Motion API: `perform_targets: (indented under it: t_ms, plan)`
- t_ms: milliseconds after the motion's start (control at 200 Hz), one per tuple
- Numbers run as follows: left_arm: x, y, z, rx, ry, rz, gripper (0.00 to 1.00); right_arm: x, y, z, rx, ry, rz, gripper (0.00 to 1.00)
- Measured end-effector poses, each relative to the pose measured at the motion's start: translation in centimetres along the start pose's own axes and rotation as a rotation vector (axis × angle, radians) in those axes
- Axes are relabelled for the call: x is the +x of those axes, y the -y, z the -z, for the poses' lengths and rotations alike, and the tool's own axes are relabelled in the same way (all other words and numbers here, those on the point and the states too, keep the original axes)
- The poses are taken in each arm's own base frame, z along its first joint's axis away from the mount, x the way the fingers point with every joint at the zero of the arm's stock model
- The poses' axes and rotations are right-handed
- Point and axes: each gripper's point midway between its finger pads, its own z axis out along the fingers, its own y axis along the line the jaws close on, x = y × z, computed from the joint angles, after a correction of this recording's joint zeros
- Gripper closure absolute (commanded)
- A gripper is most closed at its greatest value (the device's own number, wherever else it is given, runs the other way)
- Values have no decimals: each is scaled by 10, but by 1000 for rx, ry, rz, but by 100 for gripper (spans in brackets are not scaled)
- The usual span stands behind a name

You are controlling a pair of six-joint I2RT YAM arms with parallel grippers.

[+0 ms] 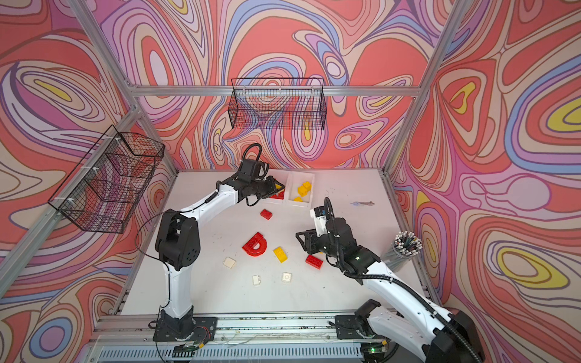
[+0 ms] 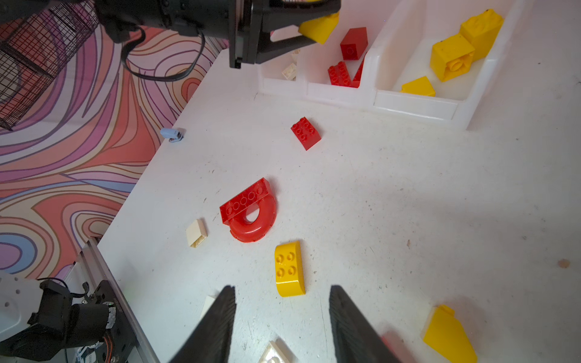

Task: Sort the legos into containers by color
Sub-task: Place the lego in the container.

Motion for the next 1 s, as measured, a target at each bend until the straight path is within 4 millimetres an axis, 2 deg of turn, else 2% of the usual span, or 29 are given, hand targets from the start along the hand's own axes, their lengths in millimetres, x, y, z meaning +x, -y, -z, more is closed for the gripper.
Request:
perform_targets:
  t_ms: [155, 260, 441, 596, 691, 776, 876, 1001]
  plan:
    - [-10, 22, -25, 90, 8, 1, 77, 1, -1, 0, -9, -5, 3, 49]
    - [-15, 29, -44, 132, 10, 8, 77, 1, -2, 0, -13, -6, 3, 49]
    - [-15, 19, -78, 154, -3, 61, 76, 1, -4, 0, -21, -8, 4, 49]
    - [-18, 11, -99, 151, -6, 92, 72, 2, -5, 0, -26, -10, 4, 49]
    - [-23, 13, -104, 158, 1, 92, 66, 2, -5, 0, -29, -12, 3, 49]
    - [-27, 18, -105, 164, 10, 84, 51, 2, -5, 0, -32, -14, 3, 49]
    - [-29, 22, -104, 157, 16, 75, 39, 2, -6, 0, -32, -14, 3, 49]
    - [-27, 23, -104, 138, 18, 61, 30, 2, -6, 0, -32, -14, 4, 49]
